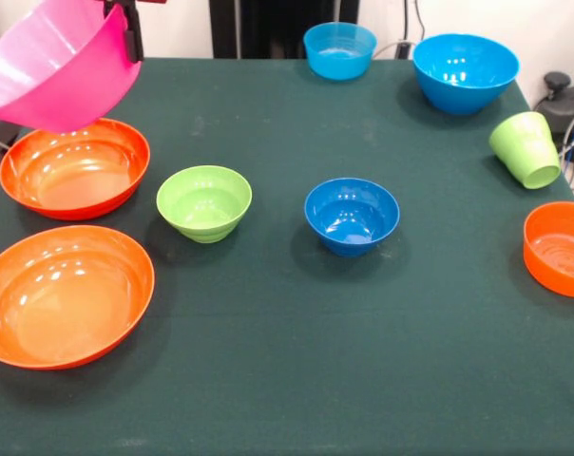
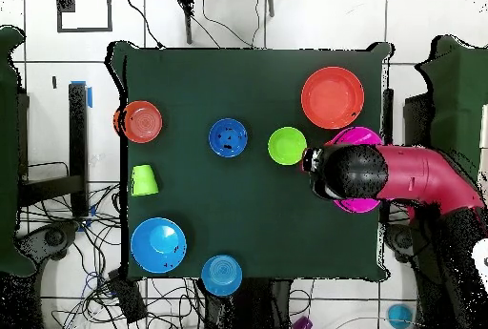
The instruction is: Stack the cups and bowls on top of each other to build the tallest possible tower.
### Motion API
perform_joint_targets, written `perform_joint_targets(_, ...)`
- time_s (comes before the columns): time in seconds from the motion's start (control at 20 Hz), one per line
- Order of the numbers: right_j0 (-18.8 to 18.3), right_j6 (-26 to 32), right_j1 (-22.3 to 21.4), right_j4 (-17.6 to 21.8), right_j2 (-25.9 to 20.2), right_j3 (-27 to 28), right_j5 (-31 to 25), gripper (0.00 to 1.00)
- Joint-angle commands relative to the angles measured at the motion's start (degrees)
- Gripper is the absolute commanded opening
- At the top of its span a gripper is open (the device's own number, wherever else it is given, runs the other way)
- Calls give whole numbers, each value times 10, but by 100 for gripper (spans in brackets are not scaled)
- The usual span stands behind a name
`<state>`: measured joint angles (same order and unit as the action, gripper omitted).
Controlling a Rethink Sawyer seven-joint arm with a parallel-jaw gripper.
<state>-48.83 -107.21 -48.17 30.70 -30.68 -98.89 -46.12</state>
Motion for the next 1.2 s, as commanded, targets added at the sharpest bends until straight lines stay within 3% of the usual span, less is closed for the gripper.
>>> perform_joint_targets(0.05,4,178,0,49,-56,-31,-10,0)
perform_joint_targets(0.5,9,155,32,72,-63,-15,-2,0)
perform_joint_targets(0.75,6,180,51,97,-68,5,-11,0)
perform_joint_targets(1.2,-11,200,58,107,-87,16,-27,0)
